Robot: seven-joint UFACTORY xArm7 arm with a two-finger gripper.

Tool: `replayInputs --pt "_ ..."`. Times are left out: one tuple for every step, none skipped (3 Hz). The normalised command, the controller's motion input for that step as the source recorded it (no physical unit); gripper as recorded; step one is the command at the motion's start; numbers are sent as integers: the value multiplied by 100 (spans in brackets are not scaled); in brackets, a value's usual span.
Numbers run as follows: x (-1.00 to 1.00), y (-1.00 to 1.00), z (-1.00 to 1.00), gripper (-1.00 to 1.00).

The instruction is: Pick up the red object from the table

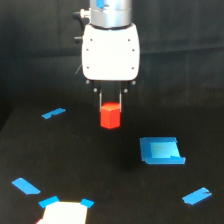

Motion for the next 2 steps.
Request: replayInputs --pt "-28 32 -22 -100" --pt "4 -23 23 -100"
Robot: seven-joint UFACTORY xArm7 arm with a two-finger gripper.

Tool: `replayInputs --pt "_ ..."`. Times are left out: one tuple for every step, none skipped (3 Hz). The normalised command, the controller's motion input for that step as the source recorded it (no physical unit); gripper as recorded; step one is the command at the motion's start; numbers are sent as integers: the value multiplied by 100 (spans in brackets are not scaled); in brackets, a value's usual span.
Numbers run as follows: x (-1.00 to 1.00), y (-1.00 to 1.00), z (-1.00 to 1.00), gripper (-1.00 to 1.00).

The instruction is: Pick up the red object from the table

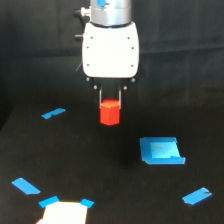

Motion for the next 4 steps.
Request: replayInputs --pt "-22 11 -12 -100" --pt "-24 -39 8 -100" --pt "-27 -13 -36 -94" --pt "-18 30 14 -100"
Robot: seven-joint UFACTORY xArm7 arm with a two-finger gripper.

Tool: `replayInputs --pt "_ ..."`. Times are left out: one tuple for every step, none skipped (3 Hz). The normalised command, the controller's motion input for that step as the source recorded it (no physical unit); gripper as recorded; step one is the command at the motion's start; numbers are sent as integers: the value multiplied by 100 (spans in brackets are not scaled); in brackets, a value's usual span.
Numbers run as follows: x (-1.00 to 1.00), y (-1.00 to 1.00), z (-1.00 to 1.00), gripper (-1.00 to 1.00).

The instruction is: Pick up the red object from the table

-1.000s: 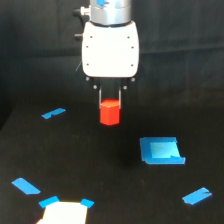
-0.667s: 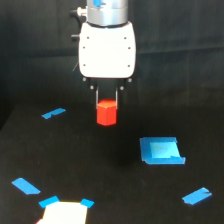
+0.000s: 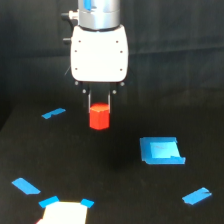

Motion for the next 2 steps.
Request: replayInputs --pt "-43 -5 -10 -100" --pt "-32 18 -35 -100"
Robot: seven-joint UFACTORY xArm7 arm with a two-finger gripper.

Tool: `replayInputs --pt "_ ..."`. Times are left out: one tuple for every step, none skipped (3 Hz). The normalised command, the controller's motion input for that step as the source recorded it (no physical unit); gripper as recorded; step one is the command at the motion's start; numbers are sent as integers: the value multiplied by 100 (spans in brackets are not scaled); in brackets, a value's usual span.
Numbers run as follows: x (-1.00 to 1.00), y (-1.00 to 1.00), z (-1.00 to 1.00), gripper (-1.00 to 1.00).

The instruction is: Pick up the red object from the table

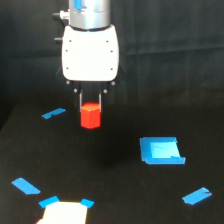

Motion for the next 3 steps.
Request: replayInputs --pt "26 13 29 -96" --pt "53 -30 31 -100" --pt "1 24 11 -100"
